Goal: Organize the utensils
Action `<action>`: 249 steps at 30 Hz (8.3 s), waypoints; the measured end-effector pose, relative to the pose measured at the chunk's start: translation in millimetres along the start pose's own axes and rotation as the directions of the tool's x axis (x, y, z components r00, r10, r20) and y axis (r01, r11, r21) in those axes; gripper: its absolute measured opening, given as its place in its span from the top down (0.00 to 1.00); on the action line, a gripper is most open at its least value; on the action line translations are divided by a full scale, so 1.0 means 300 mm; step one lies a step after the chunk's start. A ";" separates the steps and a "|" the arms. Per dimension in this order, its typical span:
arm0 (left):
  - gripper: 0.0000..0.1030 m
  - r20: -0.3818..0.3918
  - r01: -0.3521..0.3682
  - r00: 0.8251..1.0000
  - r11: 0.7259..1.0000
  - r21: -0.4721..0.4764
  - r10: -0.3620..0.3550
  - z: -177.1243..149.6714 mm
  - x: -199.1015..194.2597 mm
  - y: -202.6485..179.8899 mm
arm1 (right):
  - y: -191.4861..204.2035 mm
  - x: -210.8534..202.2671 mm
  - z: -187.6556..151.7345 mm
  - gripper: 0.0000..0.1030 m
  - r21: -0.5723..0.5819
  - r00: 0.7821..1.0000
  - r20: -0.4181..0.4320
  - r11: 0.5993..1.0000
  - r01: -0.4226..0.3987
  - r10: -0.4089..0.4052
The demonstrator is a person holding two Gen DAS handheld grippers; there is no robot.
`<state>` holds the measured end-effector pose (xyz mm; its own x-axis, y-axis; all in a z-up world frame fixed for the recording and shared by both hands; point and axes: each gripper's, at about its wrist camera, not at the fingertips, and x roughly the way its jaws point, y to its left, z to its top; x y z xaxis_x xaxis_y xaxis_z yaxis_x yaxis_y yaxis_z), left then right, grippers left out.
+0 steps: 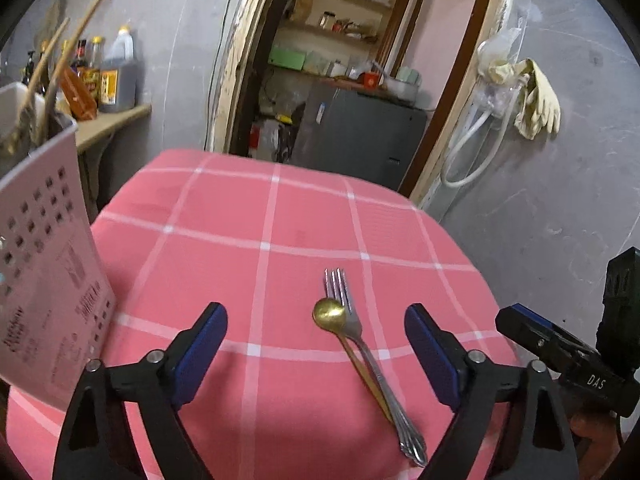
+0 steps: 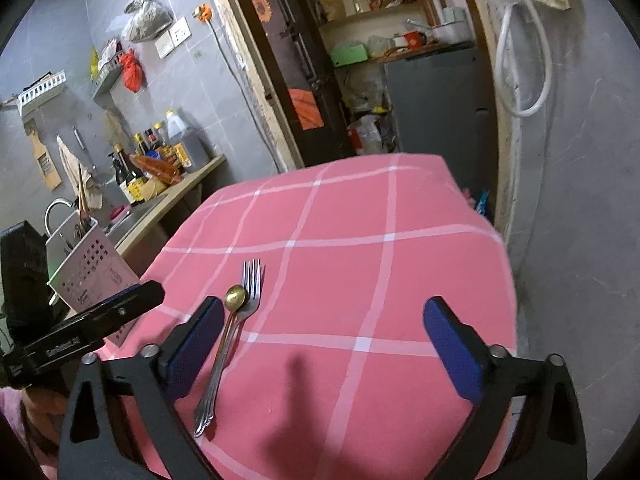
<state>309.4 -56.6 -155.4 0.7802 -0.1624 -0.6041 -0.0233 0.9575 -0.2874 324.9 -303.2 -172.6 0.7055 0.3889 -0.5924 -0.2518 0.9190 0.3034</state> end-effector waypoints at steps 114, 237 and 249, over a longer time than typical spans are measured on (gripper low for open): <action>0.98 0.014 0.023 1.000 0.977 0.214 -0.026 0.340 -0.269 -0.002 | 0.383 -0.472 0.237 0.98 -0.007 0.975 0.212 0.998 0.070 -0.067; 0.01 0.278 -0.036 0.961 0.991 0.131 -0.002 -0.147 -1.132 0.165 | 0.698 -1.031 -0.248 0.01 -0.078 0.928 0.340 0.978 0.192 -0.155; 0.01 0.279 -0.037 0.960 0.993 0.112 0.004 -0.154 -1.136 0.155 | 0.701 -1.033 -0.262 0.01 -0.087 0.933 0.331 0.980 0.181 -0.143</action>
<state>13.7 32.3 2.7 0.9237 -0.0852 -0.3735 0.0179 0.9835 -0.1800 1.3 -225.5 16.1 0.9134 0.2101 -0.3486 -0.1766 0.9762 0.1256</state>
